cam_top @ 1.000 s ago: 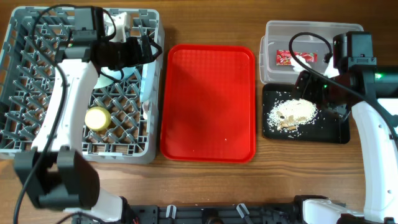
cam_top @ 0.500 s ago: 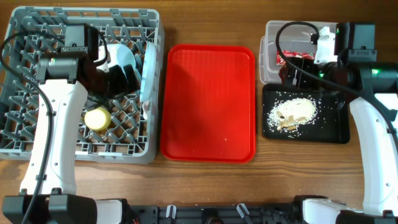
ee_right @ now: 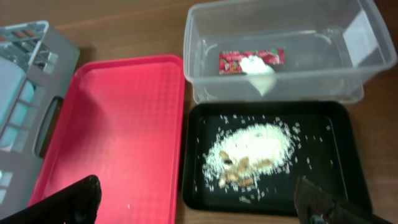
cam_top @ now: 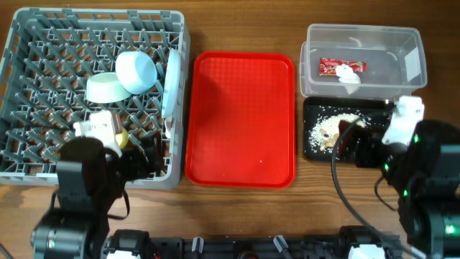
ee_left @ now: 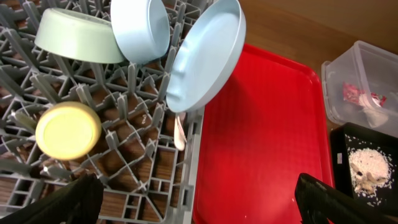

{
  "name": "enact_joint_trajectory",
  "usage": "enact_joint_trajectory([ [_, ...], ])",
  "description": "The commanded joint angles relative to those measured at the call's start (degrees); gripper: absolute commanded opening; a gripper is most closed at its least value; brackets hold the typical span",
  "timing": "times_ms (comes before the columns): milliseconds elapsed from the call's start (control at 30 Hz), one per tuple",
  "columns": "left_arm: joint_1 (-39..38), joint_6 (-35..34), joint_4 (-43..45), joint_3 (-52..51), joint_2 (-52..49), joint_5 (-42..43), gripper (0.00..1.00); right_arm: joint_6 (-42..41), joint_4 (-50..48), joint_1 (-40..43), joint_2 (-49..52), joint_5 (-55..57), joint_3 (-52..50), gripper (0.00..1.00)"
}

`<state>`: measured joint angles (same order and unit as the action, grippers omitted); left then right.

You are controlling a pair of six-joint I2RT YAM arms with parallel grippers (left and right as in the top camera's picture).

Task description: Sort waste into correct bins and load items into the dishwasher rack

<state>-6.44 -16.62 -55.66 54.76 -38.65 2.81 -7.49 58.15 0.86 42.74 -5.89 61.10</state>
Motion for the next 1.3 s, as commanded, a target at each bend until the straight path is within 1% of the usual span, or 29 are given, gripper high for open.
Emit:
enact_joint_trajectory([
  [0, -0.33, 1.18, 0.59, -1.29, 4.42, -0.98, 1.0, -0.87, 2.25, 0.07, -2.12, 1.42, -0.92, 1.0],
  [567, -0.33, 1.18, 0.57, -1.29, 5.49, -0.96, 1.0, -0.87, 2.56, 0.07, 2.89, 1.42, -0.92, 1.0],
  [700, -0.33, 1.18, 0.57, -1.29, 5.49, -0.96, 1.0, -0.85, 2.56, 0.07, 5.31, 1.42, -0.92, 1.0],
  [900, -0.33, 1.18, 0.57, -1.29, 5.49, -0.98, 1.0, -0.55, 2.25, 0.07, 11.76, 1.62, -0.92, 1.0],
  [1033, -0.33, 1.18, 0.57, -1.29, 5.49, -0.98, 1.0, 0.07, -0.87, 0.07, 15.23, 1.6, -1.03, 1.0],
  [1100, -0.33, 1.18, 0.57, -1.29, 5.49, -0.96, 1.0, 0.85, -3.72, 0.07, 14.88, 1.57, -1.2, 1.0],
  [1167, -0.33, 1.16, 0.57, -1.29, 5.49, -0.96, 1.0, 2.91, -9.01, 0.07, 12.22, 1.55, -2.01, 1.0],
  [1267, -0.33, 1.18, 0.57, -1.29, 5.49, -0.96, 1.0, 4.11, -18.27, 0.07, 3.93, 1.57, -5.95, 1.0],
])
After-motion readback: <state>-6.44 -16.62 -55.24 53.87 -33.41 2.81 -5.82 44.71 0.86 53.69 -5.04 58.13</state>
